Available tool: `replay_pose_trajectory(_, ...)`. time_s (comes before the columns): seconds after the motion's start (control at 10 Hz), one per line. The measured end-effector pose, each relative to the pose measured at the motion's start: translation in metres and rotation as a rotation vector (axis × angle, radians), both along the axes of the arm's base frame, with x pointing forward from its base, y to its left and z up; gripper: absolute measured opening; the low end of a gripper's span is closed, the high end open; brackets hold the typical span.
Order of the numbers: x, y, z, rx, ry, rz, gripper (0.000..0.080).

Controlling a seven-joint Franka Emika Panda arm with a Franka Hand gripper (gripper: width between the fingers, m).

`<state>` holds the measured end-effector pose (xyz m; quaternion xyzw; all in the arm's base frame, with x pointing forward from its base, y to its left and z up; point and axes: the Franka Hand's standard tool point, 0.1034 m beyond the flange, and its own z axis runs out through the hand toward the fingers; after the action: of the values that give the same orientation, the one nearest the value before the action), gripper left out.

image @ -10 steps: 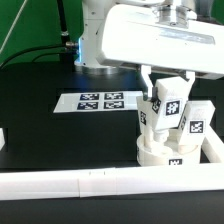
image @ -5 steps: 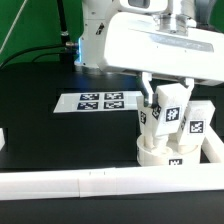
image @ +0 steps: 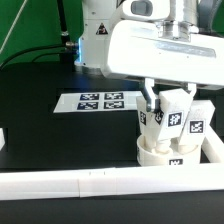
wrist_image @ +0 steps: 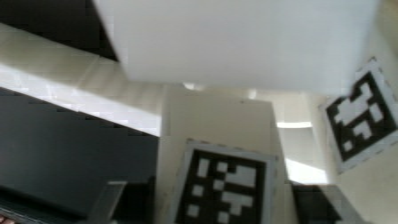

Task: Assemble stool

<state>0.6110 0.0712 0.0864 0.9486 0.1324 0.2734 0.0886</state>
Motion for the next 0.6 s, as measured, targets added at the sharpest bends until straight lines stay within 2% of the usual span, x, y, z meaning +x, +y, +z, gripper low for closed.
replay_pose_trajectory(0.6, 0.0053, -0.0059, -0.0043, -0.012, -0.005, 0.001, 0.0325)
